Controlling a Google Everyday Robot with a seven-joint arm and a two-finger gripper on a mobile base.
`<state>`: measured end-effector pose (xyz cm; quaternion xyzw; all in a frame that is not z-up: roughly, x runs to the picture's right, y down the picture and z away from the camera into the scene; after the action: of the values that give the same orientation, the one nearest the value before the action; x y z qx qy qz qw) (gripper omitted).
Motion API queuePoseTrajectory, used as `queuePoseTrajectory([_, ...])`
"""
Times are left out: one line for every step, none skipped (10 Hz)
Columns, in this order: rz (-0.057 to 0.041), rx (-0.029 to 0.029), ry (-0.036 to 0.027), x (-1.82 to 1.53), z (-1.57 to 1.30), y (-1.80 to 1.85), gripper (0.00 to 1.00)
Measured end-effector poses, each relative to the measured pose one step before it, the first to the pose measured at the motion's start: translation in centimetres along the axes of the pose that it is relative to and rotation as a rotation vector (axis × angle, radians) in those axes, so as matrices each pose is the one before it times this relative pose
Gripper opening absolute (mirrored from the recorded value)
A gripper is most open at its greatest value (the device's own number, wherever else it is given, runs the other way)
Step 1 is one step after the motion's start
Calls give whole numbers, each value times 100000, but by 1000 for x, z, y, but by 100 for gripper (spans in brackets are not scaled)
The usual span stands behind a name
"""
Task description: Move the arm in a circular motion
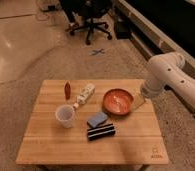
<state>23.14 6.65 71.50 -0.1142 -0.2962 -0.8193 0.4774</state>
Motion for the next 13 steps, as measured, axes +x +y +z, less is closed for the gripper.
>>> queuePoseTrajectory([6, 2, 2, 0, 0, 1, 80])
queuePoseTrajectory([-10, -2, -6, 1, 3, -1, 80])
queuePoseTrajectory([11, 3, -4, -6, 1, 3, 80])
queuePoseTrajectory([-3, -4, 3, 3, -1, -1, 80])
queuePoseTrajectory([68, -58, 102, 32, -36, 45, 80])
queuePoseTrajectory([70, -57, 208, 96, -29, 136, 80])
queuePoseTrajectory([-1496, -986, 736, 1532, 213, 466, 80])
queuePoseTrajectory([-1913, -618, 428, 1605, 342, 178, 80])
queuePoseTrajectory([-2865, -755, 528, 2289, 532, -25, 80])
queuePoseTrajectory([-3749, -971, -547, 2652, 840, -372, 80])
queuePoseTrajectory([-3902, -183, -646, 2472, 930, -956, 80])
queuePoseTrajectory([-4112, 160, -574, 2367, 805, -1330, 80])
queuePoseTrajectory([-5199, 91, -819, 2407, 684, -1766, 80])
